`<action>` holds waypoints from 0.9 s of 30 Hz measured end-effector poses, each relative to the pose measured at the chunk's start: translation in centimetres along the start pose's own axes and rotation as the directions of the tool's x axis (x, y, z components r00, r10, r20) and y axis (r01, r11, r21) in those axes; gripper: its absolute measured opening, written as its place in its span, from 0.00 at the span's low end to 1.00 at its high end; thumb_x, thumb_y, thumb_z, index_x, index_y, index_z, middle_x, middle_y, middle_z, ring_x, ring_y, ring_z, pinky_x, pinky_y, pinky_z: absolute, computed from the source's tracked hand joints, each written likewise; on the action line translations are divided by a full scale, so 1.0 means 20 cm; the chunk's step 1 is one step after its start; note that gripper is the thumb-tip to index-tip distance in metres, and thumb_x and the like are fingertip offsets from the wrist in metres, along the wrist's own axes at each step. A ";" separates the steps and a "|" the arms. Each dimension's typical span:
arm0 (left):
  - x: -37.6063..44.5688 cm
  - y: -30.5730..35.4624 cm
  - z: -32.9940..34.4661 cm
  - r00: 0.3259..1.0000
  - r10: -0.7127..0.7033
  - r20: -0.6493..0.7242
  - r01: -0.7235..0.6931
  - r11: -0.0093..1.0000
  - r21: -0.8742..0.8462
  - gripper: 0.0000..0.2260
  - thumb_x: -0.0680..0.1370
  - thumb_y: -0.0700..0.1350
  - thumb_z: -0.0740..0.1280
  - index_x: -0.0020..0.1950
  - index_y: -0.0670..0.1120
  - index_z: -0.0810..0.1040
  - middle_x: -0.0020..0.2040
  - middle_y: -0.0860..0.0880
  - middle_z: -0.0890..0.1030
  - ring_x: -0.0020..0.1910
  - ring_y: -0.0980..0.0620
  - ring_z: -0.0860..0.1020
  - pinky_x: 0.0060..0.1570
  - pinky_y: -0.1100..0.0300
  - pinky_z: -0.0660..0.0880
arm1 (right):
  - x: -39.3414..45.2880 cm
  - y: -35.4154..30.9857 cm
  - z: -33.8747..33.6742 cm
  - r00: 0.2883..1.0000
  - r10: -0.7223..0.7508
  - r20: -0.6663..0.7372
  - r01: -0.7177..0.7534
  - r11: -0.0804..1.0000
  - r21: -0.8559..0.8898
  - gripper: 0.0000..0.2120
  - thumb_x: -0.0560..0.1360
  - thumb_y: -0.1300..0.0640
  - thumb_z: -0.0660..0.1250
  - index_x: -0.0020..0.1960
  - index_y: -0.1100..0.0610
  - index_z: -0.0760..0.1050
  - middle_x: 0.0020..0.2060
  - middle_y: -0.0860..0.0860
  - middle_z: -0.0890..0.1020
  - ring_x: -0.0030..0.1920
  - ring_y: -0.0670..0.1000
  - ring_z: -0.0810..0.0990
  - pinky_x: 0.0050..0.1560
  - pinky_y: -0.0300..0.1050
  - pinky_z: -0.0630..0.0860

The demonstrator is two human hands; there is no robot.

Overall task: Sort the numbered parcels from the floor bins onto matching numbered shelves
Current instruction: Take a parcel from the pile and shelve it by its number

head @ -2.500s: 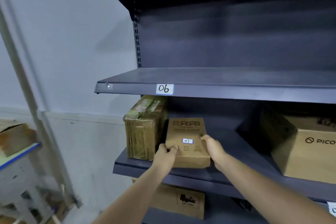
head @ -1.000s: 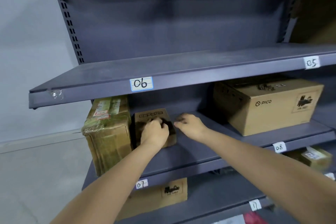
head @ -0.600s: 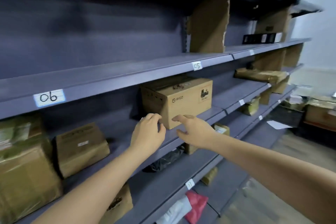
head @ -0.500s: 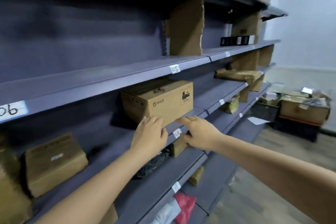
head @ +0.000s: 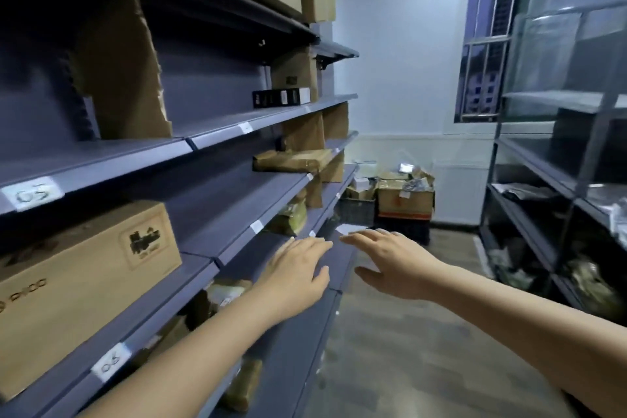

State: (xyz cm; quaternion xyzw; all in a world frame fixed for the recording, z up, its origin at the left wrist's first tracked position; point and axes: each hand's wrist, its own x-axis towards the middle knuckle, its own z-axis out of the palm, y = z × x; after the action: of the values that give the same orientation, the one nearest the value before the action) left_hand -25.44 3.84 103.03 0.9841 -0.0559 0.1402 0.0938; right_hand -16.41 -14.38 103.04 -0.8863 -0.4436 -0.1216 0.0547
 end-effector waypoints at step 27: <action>2.91 -0.25 0.93 0.896 0.313 0.315 -0.318 0.947 -0.036 0.31 0.81 0.57 0.57 0.80 0.52 0.49 0.79 0.52 0.53 0.78 0.54 0.51 0.77 0.52 0.43 | 1.15 2.28 0.43 0.916 0.397 0.055 -0.392 0.916 -0.084 0.31 0.78 0.47 0.63 0.77 0.47 0.56 0.74 0.45 0.64 0.72 0.49 0.64 0.69 0.45 0.63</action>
State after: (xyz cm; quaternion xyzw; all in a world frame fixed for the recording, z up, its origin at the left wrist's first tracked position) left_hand 35.67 0.11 101.35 0.9723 -0.2277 -0.0057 0.0516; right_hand 34.84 -22.24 101.28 -0.9626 -0.2528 -0.0924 0.0308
